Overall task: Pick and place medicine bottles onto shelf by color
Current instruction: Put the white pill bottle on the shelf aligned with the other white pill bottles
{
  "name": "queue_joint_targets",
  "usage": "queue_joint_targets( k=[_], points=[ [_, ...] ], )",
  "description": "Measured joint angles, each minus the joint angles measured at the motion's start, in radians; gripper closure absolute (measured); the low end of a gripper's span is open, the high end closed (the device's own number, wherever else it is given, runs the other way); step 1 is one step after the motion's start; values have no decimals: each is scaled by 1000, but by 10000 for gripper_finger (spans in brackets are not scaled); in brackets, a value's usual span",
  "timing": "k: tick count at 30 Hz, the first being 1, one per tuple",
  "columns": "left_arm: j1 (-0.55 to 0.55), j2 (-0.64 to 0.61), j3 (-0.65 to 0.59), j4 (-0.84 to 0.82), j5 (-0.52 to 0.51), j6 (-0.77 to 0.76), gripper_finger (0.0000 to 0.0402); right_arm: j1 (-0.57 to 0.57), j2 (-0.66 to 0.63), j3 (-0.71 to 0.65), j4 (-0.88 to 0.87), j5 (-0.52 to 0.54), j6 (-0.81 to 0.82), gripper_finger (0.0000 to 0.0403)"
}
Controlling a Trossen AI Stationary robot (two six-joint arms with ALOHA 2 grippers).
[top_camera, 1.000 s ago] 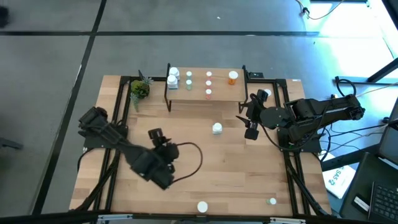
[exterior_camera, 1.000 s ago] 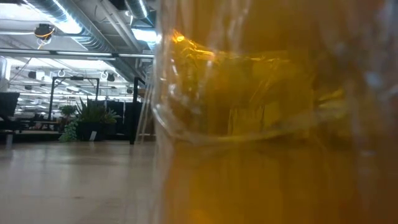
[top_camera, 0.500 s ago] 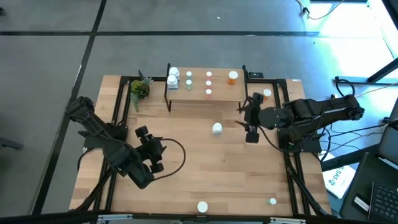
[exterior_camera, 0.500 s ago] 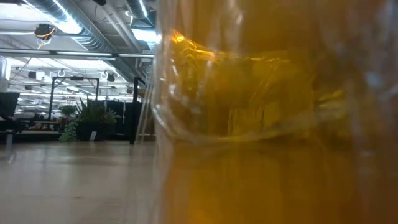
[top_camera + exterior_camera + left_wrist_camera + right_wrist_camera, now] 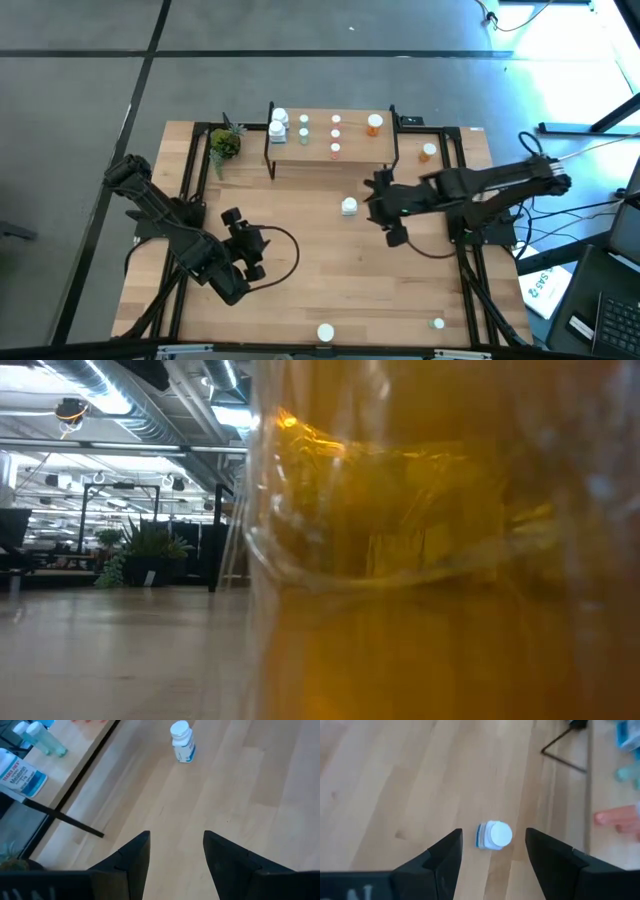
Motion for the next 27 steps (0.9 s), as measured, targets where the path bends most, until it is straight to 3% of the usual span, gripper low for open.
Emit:
queue_joint_targets(
  k=[13, 23, 27],
  points=[
    [0, 0, 0, 19, -7, 26, 225, -156, 228, 0, 3, -50, -24, 183],
    [25, 0, 0, 45, -15, 28, 227, -203, 297, 0, 12, -75, -22, 183],
    [42, 0, 0, 45, -13, 29, 227, -219, 310, 0, 21, -142, -22, 183]
  ],
)
